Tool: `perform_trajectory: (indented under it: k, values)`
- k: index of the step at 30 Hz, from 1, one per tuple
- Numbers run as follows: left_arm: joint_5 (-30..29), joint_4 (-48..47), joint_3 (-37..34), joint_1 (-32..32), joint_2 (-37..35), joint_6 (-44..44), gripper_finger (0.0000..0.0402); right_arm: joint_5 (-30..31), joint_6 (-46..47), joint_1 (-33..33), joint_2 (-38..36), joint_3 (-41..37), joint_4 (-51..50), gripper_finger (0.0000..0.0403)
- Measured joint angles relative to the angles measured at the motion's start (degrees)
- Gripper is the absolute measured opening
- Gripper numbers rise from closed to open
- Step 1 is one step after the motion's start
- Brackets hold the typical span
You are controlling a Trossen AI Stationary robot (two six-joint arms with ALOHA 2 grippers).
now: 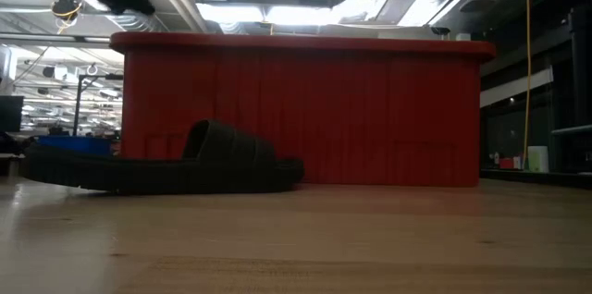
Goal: Pick and place slides into bin
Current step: Put the black slide into the red bin
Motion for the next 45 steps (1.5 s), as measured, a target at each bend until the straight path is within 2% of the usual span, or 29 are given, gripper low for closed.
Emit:
perform_trajectory:
  k: [3, 7, 13, 20, 24, 28, 37, 45]
  values:
    - [-1.78, -0.43, -2.15, 0.06, 0.0, -3.71, 0.0093, 0.0, 0.0, 0.0, 0.49, 0.0, 0.28, 0.0005]
    - [-3.85, -0.09, -5.2, 0.92, 0.0, -3.77, 0.0114, 0.02, 1.15, -0.32, 0.52, 0.0, 0.44, 0.0005]
    - [-3.45, 5.87, -10.41, 2.64, 0.0, -4.5, 0.0132, 0.03, -0.02, -1.87, 0.52, 0.0, 1.26, 0.0006]
    - [-3.15, 18.83, -16.95, 2.62, 0.0, 1.68, 0.0134, 0.03, -0.61, -3.78, 0.5, 0.0, 3.67, 0.0006]
    - [-3.13, 19.34, -17.76, 2.5, 0.04, 2.17, 0.0134, 0.0, -0.61, -3.96, 0.48, 0.0, 3.59, 0.0006]
    - [-4.34, 19.66, -17.76, 1.88, 0.91, 6.37, 0.0132, 0.0, -1.07, -3.96, 0.48, 0.0, 3.59, 0.0006]
    - [-12.08, 23.65, -17.76, -0.33, 10.35, 15.0, 0.013, 0.0, -0.42, -3.96, 0.48, 0.0, 3.59, 0.0006]
    - [-16.35, 29.91, -17.76, 0.76, 21.1, 14.97, 0.013, -0.02, -0.23, -3.96, 0.48, 0.0, 3.92, 0.0006]
